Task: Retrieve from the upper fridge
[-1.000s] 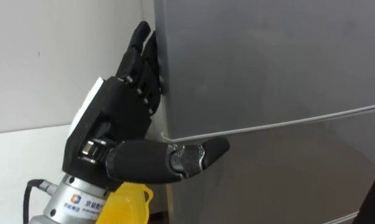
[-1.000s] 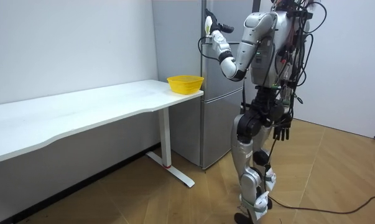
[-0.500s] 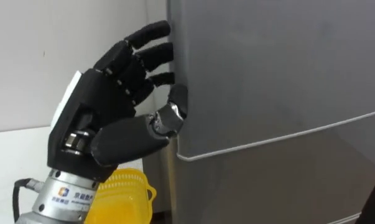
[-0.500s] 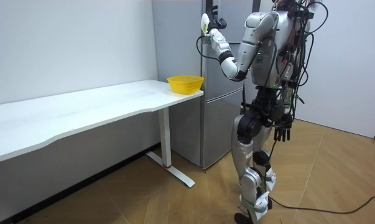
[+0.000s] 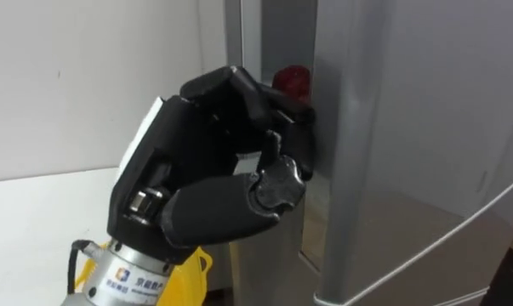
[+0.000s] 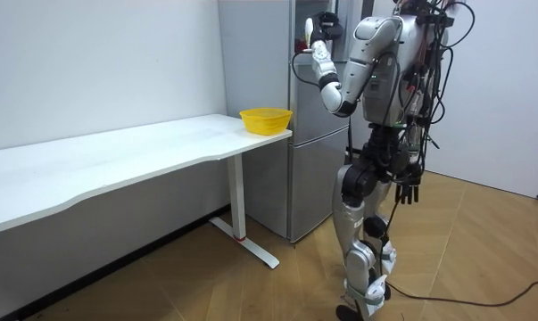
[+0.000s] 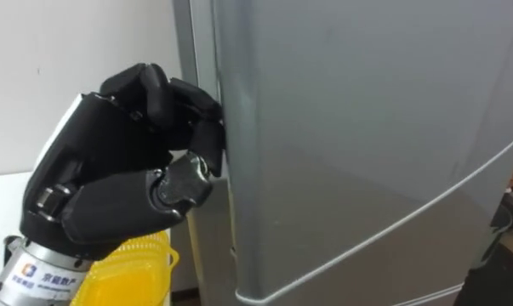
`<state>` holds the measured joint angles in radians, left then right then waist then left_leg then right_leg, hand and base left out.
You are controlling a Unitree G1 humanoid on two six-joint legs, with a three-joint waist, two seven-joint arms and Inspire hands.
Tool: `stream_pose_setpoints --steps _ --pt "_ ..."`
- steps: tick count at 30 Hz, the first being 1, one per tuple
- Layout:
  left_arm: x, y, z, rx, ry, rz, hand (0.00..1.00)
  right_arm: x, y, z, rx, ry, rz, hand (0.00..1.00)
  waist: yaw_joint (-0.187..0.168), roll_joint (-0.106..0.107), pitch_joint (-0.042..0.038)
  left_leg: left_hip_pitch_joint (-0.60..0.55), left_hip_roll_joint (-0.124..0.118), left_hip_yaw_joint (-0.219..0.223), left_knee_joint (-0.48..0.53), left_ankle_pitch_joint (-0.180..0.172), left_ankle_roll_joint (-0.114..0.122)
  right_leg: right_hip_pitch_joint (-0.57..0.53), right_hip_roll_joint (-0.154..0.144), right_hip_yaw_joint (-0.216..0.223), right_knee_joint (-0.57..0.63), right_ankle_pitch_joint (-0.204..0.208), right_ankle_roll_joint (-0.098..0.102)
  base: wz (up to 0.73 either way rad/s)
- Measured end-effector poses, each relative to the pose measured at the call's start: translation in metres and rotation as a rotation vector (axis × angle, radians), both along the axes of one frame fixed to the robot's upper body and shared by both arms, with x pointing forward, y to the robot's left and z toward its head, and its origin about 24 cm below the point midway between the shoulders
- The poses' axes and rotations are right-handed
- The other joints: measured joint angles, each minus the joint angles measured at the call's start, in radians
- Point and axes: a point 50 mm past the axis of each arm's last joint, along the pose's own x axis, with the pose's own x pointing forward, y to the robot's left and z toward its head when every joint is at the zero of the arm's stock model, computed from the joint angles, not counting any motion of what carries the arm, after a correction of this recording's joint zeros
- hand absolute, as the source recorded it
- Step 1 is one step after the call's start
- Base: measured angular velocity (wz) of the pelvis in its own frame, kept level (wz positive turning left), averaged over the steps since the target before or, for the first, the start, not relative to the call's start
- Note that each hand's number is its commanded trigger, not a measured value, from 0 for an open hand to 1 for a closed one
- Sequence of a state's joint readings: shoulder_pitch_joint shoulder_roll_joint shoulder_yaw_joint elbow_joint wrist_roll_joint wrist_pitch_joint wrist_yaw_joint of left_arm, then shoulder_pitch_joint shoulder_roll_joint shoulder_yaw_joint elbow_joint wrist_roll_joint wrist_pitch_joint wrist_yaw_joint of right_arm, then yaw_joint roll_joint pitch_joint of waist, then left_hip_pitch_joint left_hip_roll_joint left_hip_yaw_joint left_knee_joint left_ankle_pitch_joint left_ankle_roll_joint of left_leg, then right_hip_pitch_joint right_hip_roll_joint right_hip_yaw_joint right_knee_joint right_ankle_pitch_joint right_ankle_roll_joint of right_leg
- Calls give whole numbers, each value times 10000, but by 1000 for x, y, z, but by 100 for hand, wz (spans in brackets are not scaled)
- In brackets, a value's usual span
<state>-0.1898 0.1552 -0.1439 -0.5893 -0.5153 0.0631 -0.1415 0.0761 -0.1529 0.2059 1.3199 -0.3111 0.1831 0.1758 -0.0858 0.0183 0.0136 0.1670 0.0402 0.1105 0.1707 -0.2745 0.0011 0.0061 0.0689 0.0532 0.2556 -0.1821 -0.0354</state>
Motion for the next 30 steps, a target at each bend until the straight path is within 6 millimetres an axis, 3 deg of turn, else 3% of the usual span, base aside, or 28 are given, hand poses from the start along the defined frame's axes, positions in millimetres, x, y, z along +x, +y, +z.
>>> stream_pose_setpoints --steps 7,12,30 --pt "-3 -8 0 -302 53 -677 95 7 1 0 -45 -155 415 0 61 56 -43 -15 -8 -9 9 1 1 -7 -13 -10 -12 20 15 0" --pt "-6 -16 -1 -478 145 -1488 100 9 2 0 -56 -277 274 0 55 96 -73 1 -6 -14 9 1 1 27 -34 -57 -13 30 13 0" --pt "-27 -68 6 73 -480 -6290 100 15 4 0 257 -369 352 0 -675 201 -84 15 2 29 182 1 1 56 -13 19 2 40 -5 -1"
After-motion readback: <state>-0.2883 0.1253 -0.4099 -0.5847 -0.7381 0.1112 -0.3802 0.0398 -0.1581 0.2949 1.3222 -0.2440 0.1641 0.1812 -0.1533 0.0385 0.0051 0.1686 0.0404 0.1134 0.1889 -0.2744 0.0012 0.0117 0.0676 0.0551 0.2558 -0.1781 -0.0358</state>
